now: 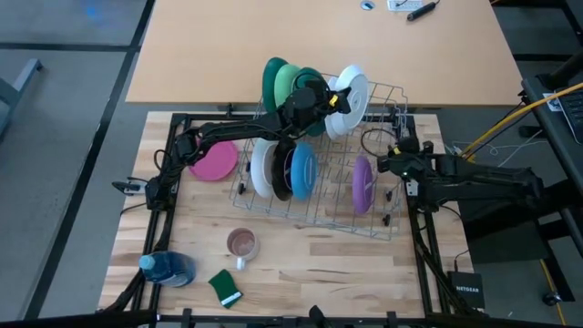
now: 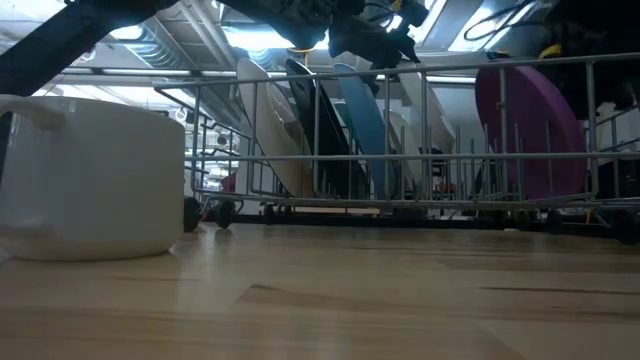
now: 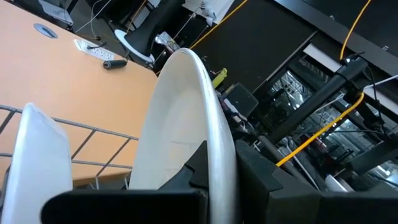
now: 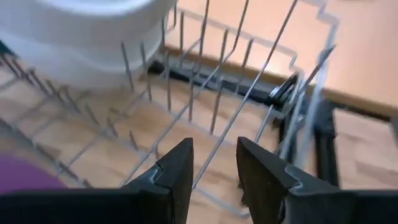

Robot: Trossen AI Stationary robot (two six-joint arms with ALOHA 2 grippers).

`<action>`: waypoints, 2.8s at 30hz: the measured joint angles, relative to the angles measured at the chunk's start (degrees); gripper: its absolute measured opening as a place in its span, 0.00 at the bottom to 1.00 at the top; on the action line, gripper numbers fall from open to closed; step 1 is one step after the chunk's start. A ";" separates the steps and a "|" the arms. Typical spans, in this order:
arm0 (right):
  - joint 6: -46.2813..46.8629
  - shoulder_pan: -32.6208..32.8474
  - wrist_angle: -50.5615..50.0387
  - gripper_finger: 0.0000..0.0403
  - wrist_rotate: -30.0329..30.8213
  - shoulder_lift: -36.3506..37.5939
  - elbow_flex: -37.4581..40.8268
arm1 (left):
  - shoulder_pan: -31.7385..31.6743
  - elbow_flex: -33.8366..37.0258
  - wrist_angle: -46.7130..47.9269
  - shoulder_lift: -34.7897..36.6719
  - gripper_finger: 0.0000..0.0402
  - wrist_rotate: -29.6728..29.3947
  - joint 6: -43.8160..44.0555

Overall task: Sort dishes
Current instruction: Put the white plate into the dishwasher rack

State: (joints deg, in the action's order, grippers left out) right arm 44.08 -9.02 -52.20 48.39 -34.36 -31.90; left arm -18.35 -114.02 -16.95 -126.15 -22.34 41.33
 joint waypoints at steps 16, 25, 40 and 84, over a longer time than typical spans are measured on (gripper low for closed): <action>15.90 0.00 -17.91 0.31 -4.86 1.87 -3.10 | 0.00 0.00 -0.20 0.00 0.07 0.05 0.23; 13.70 -0.03 -14.04 0.31 -10.27 1.85 -1.94 | 0.00 0.00 -0.47 0.00 0.07 0.07 0.24; 9.64 -0.08 -7.62 0.31 -13.25 -1.72 -2.07 | 0.00 0.00 0.40 0.02 0.07 0.07 0.74; 4.86 0.00 -4.97 0.31 -15.67 -2.07 -1.96 | -2.12 -0.06 -0.25 -4.15 0.11 -8.51 9.26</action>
State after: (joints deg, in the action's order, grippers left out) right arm 48.95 -9.02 -57.17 32.72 -36.43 -33.87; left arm -20.47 -114.08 -17.20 -130.30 -30.85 50.60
